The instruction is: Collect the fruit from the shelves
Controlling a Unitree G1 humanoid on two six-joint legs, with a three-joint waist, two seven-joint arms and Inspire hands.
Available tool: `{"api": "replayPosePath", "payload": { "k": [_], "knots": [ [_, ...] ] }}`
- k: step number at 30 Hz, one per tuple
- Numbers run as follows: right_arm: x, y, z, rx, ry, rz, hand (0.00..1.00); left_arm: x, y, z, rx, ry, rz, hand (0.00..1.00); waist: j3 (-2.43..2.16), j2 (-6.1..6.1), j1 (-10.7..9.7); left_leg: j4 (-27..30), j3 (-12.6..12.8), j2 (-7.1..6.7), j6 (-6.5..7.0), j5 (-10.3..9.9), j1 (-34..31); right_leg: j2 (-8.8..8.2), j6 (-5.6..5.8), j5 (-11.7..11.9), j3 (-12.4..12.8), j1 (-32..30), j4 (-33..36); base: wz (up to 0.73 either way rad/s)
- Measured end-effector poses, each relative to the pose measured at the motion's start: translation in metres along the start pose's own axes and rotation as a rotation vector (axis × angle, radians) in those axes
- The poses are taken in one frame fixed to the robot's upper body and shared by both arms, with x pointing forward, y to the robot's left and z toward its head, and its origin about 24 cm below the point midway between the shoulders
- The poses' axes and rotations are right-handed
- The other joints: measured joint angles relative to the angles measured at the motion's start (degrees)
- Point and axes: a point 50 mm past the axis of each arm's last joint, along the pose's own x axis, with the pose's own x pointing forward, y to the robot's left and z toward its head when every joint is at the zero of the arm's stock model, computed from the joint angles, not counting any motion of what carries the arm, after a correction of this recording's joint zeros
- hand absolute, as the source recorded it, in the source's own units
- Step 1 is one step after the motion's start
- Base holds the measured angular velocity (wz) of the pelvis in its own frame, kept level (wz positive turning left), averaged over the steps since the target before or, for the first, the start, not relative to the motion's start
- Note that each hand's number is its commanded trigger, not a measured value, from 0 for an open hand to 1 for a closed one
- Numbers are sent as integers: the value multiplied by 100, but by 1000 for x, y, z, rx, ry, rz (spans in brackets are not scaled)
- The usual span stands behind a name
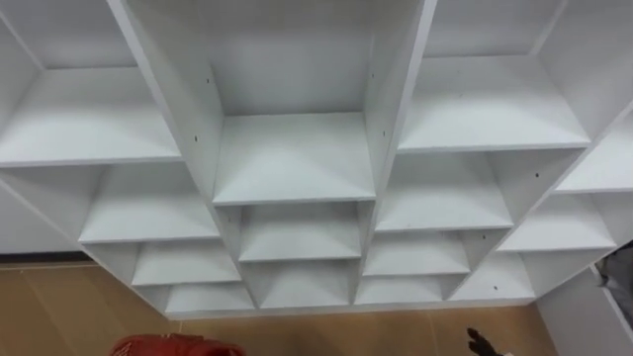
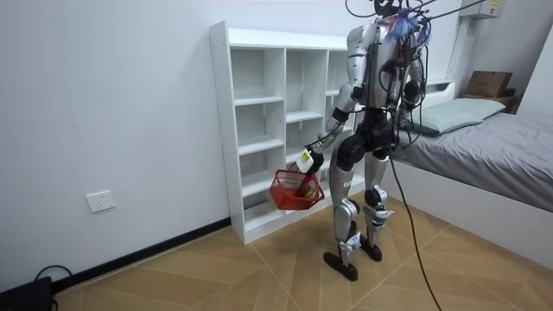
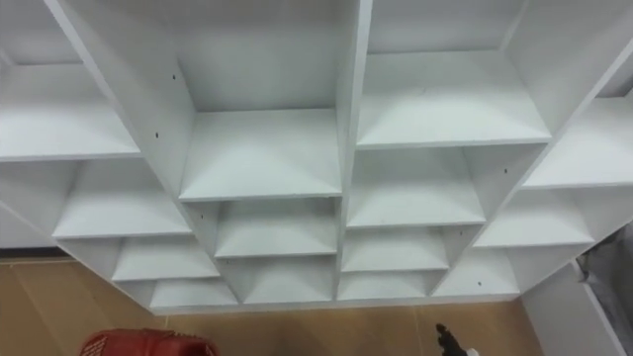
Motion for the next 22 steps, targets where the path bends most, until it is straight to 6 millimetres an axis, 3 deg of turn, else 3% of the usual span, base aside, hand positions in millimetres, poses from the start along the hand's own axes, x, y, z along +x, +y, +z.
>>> {"api": "replayPosePath", "payload": {
  "k": [13, 22],
  "knots": [
    [-11, -1, -52, 188, 322, -37, 0, -7, 5, -25, -72, 109, 35, 100, 4, -80, -12, 1, -29, 3, -12, -60, 148, 6, 7, -62, -26, 186, -19, 1],
    [-13, 1, -60, 231, 396, -1, 0, -7, 6, -29, -44, 144, 28, 100, 5, -61, 0, 2, -37, 1, -19, -92, 195, 12, 14, -97, -13, 192, -18, 0]
  ]
}}
